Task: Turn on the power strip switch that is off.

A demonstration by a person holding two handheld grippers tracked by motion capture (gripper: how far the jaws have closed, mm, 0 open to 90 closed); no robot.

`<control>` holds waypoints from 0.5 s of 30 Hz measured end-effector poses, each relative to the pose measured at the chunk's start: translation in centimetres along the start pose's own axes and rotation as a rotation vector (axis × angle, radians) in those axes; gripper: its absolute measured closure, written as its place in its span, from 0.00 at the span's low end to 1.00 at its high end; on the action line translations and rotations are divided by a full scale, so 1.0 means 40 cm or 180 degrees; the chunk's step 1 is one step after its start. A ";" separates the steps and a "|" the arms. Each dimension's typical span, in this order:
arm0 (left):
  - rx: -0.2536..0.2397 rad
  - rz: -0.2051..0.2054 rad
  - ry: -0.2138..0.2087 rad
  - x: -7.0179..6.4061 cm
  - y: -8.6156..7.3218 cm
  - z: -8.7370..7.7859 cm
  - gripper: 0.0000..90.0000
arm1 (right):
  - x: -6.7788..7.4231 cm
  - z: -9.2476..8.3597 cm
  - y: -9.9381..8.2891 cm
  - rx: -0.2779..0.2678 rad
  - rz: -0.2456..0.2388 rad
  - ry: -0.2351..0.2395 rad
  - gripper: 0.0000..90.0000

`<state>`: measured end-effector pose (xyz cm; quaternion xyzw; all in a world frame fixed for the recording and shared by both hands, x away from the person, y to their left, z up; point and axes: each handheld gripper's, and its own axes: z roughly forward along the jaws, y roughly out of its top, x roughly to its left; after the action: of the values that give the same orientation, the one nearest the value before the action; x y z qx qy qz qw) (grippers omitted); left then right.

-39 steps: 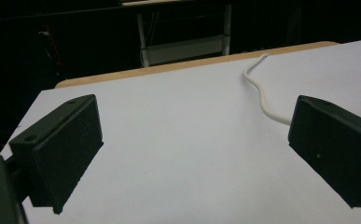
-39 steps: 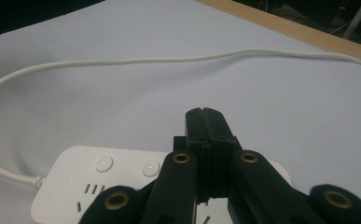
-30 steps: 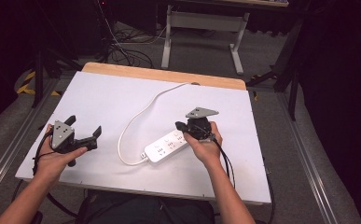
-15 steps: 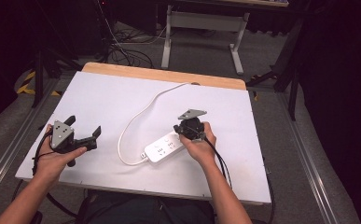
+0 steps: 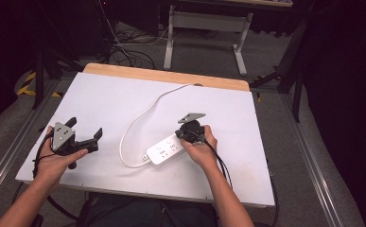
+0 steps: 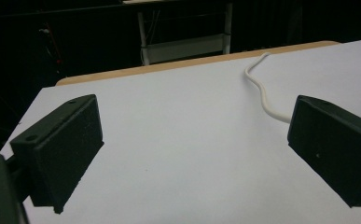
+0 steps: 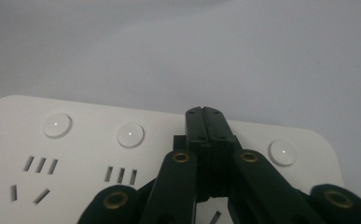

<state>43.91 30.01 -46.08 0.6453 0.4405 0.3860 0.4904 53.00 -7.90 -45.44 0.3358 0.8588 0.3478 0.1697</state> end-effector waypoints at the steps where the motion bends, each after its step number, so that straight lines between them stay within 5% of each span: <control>1: 0.0000 -0.0006 0.0010 0.000 0.000 0.000 0.04 | 0.004 0.000 0.001 0.0011 -0.0039 -0.0030 1.00; 15: 0.0003 -0.0013 0.0017 0.005 0.000 -0.002 0.04 | 0.004 0.004 -0.003 -0.0059 0.0031 -0.0082 1.00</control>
<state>43.89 30.22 -46.05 0.6436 0.4434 0.3865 0.4898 52.92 -7.78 -45.66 0.3429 0.8516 0.3522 0.1821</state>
